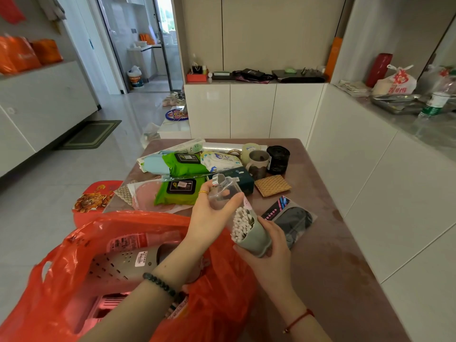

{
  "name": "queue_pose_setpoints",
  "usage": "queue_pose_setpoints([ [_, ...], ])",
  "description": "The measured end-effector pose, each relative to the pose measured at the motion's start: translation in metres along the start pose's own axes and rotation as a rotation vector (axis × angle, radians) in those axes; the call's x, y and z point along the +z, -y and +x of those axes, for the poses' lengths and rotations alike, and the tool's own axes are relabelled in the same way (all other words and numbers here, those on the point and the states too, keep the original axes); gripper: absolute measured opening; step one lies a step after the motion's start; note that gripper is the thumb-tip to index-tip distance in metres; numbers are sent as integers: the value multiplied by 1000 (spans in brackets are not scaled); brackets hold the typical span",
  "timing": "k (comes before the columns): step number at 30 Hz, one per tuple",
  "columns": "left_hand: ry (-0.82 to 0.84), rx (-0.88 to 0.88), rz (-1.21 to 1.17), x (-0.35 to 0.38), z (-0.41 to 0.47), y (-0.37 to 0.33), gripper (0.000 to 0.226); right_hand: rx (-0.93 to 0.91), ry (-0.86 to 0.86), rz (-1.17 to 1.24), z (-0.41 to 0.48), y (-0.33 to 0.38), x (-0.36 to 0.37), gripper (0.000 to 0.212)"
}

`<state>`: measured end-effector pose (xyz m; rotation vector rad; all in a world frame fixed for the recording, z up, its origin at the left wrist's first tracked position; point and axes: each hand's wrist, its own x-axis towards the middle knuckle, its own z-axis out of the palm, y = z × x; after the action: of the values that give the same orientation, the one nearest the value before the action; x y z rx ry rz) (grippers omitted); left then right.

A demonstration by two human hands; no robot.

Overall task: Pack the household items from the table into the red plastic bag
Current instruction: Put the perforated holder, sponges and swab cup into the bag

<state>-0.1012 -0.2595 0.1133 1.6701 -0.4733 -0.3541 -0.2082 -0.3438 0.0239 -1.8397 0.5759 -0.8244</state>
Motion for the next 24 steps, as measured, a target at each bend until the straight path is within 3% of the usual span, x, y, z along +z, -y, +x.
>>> queue_pose_setpoints([
  [3,30,9,3,-2,-1,-4,32,10,18,13,1,2,0,72],
  [10,58,30,-9,-10,-3,-11,32,28,45,37,4,10,0,73],
  [21,78,112,-81,-4,-12,-11,43,149,54,128,3,32,1,76],
  [24,71,102,-109,-2,-12,-7,45,199,121,304,3,41,2,81],
])
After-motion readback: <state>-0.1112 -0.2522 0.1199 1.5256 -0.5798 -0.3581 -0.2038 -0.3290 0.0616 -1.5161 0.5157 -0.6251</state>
